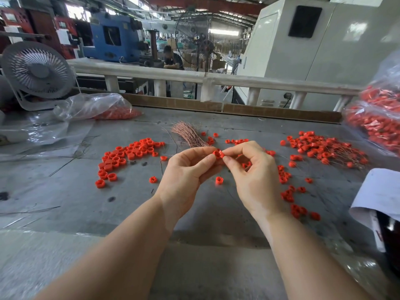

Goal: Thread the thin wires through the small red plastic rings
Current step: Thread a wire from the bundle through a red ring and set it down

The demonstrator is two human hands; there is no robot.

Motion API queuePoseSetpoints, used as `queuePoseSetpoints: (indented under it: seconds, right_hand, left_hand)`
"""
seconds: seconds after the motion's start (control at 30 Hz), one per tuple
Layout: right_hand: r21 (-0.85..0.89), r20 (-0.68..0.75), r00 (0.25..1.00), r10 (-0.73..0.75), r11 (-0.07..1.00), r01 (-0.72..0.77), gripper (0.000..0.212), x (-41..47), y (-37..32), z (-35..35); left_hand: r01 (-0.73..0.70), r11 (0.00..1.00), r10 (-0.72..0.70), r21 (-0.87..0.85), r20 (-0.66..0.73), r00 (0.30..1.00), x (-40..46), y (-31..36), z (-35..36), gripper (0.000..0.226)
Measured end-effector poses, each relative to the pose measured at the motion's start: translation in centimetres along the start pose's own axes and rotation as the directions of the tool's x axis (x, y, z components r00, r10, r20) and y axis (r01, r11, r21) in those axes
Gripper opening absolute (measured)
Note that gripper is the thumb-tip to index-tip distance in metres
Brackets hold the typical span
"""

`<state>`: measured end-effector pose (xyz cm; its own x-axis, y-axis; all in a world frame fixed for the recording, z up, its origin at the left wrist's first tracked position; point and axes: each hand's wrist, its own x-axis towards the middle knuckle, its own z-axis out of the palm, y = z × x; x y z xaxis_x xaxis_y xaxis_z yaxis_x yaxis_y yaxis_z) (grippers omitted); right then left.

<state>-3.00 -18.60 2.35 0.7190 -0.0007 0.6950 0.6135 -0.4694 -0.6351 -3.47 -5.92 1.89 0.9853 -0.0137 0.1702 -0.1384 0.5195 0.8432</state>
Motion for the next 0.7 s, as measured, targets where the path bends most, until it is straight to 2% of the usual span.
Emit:
queuePoseSetpoints:
  seconds: [0.33,0.7]
  right_hand:
    - [-0.059,-0.015,0.997,-0.081,0.995,0.079,0.009,-0.10,-0.09,-0.02]
    - [-0.084,0.000,0.995,-0.100,0.992,0.099,0.008,-0.13,0.11,0.09]
  left_hand:
    - [-0.061,0.986,0.063,0.155,-0.009,0.998,-0.02,-0.24,0.00,0.013]
    - [-0.082,0.979,0.088,0.187,-0.020,0.996,-0.09,-0.23,0.21,0.014]
